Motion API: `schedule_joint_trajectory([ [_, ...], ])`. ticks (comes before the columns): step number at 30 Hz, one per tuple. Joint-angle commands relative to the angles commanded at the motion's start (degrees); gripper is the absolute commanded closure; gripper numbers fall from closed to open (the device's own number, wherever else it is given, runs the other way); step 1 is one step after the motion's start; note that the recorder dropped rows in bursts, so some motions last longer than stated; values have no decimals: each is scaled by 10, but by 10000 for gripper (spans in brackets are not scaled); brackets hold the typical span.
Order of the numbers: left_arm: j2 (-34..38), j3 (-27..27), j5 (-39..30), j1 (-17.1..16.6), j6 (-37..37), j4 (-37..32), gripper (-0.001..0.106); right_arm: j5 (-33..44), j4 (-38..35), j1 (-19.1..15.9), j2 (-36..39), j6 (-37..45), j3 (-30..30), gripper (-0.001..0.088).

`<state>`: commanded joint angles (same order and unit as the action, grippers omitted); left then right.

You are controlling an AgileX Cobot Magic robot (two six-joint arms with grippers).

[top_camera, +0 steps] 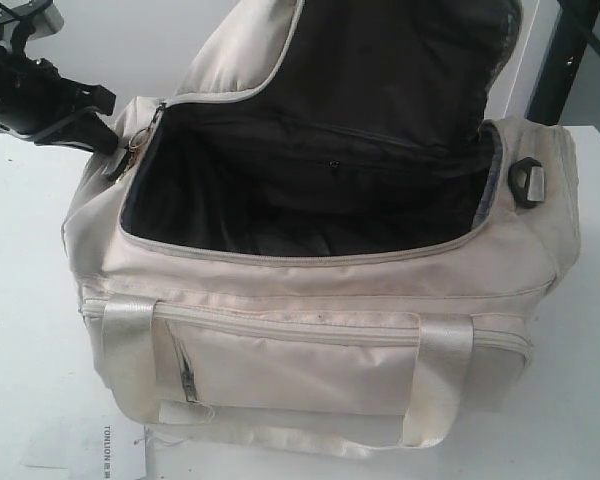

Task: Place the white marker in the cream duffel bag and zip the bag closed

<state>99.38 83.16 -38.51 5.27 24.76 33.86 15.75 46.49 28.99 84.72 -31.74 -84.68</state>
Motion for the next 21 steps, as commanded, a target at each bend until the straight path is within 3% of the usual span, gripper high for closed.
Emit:
schedule_joint_trajectory([
  [19,0,0,20,0,20,6,1048,7,-1,0,0,0,0,868],
  [21,0,0,22,0,22,7,1048,53,-75,1,-3,0,0,868],
])
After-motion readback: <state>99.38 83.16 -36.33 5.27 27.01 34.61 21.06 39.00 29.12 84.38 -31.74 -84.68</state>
